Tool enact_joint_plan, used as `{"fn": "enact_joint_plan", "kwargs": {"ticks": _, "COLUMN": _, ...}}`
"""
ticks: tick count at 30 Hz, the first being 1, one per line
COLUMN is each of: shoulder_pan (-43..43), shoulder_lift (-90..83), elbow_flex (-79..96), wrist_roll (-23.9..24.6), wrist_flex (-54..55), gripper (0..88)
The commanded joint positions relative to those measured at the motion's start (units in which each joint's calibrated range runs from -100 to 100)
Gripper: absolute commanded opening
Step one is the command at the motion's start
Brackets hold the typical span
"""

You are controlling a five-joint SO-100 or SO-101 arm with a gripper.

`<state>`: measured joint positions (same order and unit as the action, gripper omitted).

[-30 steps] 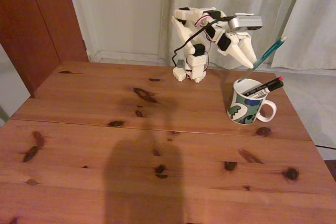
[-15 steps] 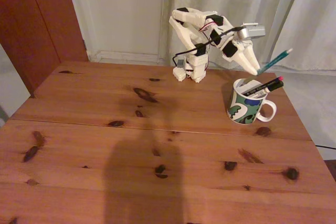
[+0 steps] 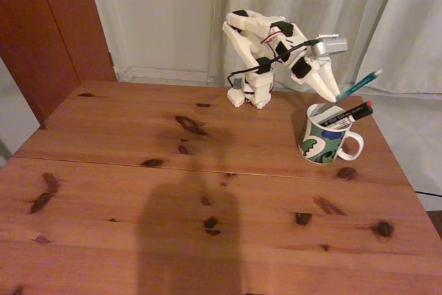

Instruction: Clean up the desk and place the pens and markers into the cup

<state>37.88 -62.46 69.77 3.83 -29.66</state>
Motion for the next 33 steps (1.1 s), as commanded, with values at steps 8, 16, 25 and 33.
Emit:
{"fn": "enact_joint_plan", "kwargs": {"ticks": 8, "shoulder_pan": -0.6, "shoulder_lift": -1.3, "elbow_flex": 0.0, "wrist_roll": 3.4, "wrist_flex": 1.7, "gripper": 1.5}}
{"fn": "enact_joint_plan", "kwargs": {"ticks": 16, "shoulder_pan": -2.3, "shoulder_lift": -1.3, "elbow_flex": -0.2, "wrist_roll": 3.4, "wrist_flex": 1.7, "gripper": 0.9}}
{"fn": "enact_joint_plan", "kwargs": {"ticks": 25, "shoulder_pan": -2.3, "shoulder_lift": -1.4, "elbow_flex": -0.3, "wrist_roll": 3.3, "wrist_flex": 1.7, "gripper": 1.6}}
{"fn": "enact_joint_plan", "kwargs": {"ticks": 33, "shoulder_pan": -4.2, "shoulder_lift": -1.4, "elbow_flex": -0.8, "wrist_roll": 3.1, "wrist_flex": 1.7, "gripper": 16.7}}
